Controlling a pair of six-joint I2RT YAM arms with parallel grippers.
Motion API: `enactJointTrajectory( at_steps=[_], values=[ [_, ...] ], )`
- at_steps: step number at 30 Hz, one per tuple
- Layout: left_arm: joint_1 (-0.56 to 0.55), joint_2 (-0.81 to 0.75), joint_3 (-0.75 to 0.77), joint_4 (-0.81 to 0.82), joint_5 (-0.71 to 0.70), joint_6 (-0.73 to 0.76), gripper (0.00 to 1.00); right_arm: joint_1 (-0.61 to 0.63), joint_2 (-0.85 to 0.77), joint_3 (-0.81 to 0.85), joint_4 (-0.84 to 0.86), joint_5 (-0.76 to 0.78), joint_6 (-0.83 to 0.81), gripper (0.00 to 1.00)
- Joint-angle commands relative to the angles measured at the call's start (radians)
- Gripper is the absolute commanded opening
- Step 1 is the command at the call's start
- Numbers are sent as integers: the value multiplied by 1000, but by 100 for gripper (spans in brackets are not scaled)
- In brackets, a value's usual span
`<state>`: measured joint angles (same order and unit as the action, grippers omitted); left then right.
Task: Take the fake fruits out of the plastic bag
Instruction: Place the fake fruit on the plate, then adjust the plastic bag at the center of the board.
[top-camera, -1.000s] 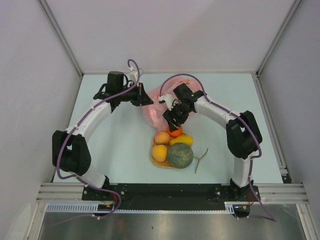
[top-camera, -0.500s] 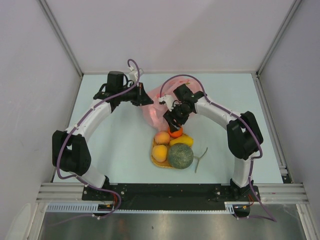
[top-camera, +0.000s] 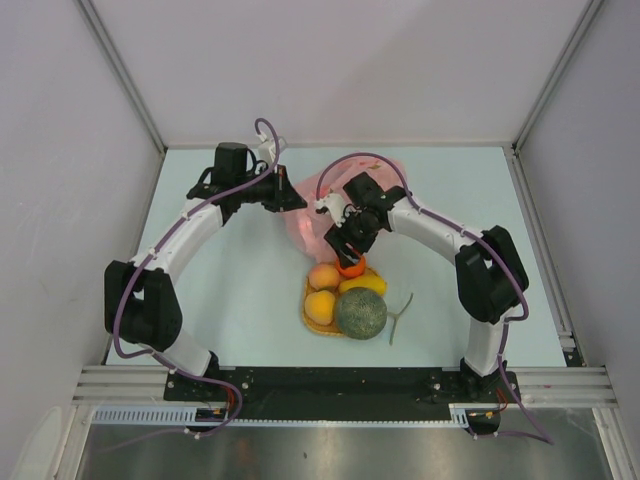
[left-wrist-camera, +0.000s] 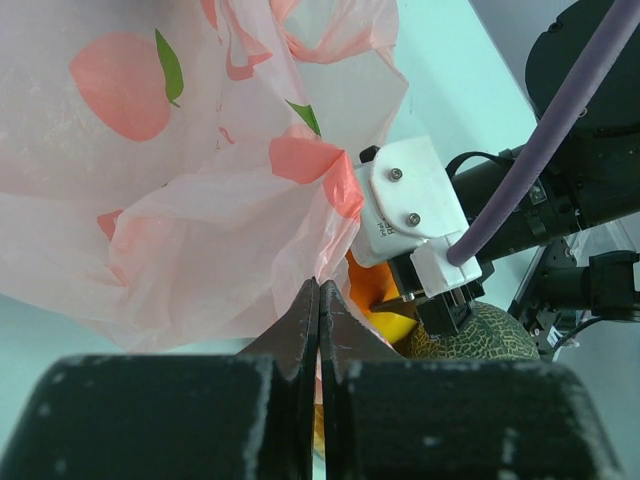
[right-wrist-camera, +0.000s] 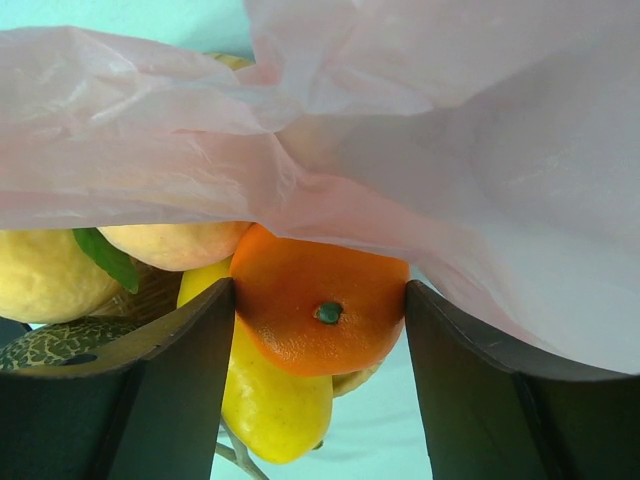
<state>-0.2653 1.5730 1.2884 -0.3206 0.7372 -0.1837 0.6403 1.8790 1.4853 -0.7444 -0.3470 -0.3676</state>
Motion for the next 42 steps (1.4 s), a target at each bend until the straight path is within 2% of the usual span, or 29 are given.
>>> enactJointTrajectory(
  at_steps=[1,4,6,7,9,21,25,26,29,32,36,39,42],
  values=[
    [6,-25,5,34,16,-5,0,6,-40,-11,-13,39,27,69],
    [6,-22,9,29,14,-2,0,-4,-38,12,-18,28,38,75],
    [8,-22,11,26,14,3,0,-31,-38,32,-41,-42,52,87],
    [8,-21,9,25,14,6,0,-42,-38,53,-49,-65,59,96],
    [8,-18,9,23,13,7,0,-66,-37,70,-64,-108,85,100],
    [12,1,40,17,10,4,0,-128,-69,159,-70,-170,88,98],
    [24,18,77,26,2,1,0,-175,-60,200,16,-118,159,84],
    [24,24,107,14,13,9,0,-186,-51,211,48,-75,177,77],
    [34,56,178,-33,46,27,1,-192,8,256,76,23,164,66],
    [51,74,241,-40,68,15,0,-192,98,323,89,69,141,60],
    [83,87,308,-20,108,-32,0,-185,233,444,141,138,173,60],
    [106,88,334,-9,134,-59,0,-169,318,532,188,248,170,67],
    [124,87,336,-8,155,-71,0,-154,364,570,241,400,191,78]
  ],
)
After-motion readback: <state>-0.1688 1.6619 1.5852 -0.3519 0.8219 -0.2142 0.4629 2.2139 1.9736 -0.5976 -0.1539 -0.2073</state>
